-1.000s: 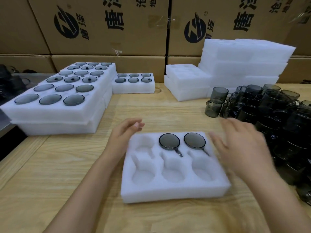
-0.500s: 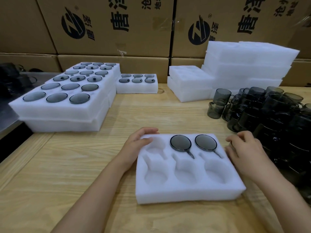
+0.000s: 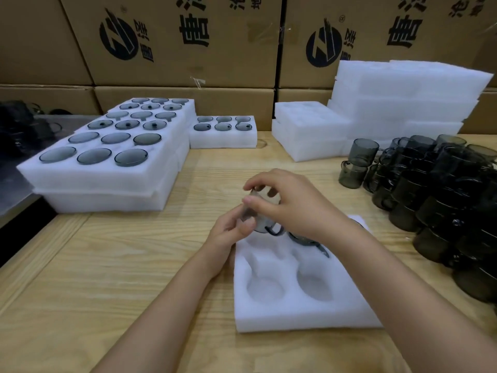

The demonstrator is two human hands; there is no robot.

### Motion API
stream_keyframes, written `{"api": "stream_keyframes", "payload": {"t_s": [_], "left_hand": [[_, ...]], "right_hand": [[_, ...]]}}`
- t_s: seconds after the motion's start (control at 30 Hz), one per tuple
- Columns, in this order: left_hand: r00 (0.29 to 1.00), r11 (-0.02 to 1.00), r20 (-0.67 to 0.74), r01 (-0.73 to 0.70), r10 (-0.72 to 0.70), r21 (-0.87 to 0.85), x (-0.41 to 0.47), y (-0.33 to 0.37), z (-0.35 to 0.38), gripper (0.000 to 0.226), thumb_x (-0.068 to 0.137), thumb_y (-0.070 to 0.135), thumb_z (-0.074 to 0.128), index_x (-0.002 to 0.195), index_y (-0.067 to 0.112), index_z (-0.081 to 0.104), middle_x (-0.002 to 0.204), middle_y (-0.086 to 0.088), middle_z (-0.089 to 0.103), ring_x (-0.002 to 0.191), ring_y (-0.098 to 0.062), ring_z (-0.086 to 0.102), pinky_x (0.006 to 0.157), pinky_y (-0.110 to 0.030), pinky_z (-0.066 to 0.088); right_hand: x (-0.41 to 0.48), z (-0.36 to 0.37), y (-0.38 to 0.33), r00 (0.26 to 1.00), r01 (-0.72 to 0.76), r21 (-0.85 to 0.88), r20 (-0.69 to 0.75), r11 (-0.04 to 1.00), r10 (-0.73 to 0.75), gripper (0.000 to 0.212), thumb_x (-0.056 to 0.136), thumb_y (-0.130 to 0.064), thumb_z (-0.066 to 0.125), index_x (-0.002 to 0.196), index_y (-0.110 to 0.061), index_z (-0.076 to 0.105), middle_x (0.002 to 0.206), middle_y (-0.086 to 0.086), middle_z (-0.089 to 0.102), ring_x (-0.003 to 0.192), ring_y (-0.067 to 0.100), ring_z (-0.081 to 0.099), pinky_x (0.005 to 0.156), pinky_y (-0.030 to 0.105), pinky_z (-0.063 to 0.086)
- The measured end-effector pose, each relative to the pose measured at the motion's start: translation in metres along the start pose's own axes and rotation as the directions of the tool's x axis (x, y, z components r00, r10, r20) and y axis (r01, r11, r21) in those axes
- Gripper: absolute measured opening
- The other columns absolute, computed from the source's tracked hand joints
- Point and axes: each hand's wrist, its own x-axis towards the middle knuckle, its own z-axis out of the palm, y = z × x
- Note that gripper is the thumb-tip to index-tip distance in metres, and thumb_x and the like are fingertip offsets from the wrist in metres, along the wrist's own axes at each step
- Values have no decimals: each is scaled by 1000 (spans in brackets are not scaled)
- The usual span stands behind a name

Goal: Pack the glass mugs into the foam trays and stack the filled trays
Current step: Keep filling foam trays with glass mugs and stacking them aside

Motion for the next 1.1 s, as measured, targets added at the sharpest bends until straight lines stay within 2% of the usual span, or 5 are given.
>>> {"api": "stream_keyframes", "payload": {"t_s": [0.2, 0.67, 0.87, 1.03, 1.1], "left_hand": [[999, 997, -13, 38, -39, -61, 3, -1, -5, 70, 64, 25, 69, 115, -16, 46, 112, -27, 55, 105, -39, 54, 91, -48, 43], [991, 993, 79, 110, -112, 33, 3, 1, -11, 57, 60, 26, 74, 115, 17, 62, 119, -3, 63, 117, -23, 56, 93, -33, 46], [982, 992, 148, 120, -116, -22, 4, 4, -16, 75, 60, 25, 64, 130, 6, 49, 124, -11, 59, 119, -25, 53, 96, -35, 46], [977, 958, 140, 189, -161, -217, 7, 1, -18, 71, 56, 21, 54, 126, 12, 54, 117, -8, 64, 114, -21, 56, 95, -30, 43], [977, 936, 118, 204, -177, -287, 7, 0, -18, 70, 65, 19, 53, 134, 17, 49, 126, -9, 60, 121, -24, 54, 100, -34, 40]], "right_hand": [[5, 14, 4, 997, 62, 18, 52, 998, -63, 26, 87, -40, 61, 110, -30, 66, 105, -8, 58, 93, -1, 46, 75, 6, 33], [-1, 14, 5, 989, 73, -66, 130, 995, -64, 24, 91, -31, 55, 109, -26, 70, 99, -6, 57, 96, 9, 46, 84, 27, 41], [-6, 28, 9, 994, 80, -203, 93, 976, -62, 28, 92, -38, 51, 113, -33, 67, 99, -5, 56, 92, 10, 38, 77, 29, 38], [-10, 43, 14, 979, 194, -349, 132, 917, -157, 38, 97, -39, 39, 126, -24, 60, 122, -5, 57, 120, 17, 39, 96, 28, 25], [-13, 48, 18, 959, 190, -334, 265, 923, -101, 57, 97, -50, 23, 145, -20, 33, 151, -7, 31, 142, 13, 12, 112, 31, 8]]}}
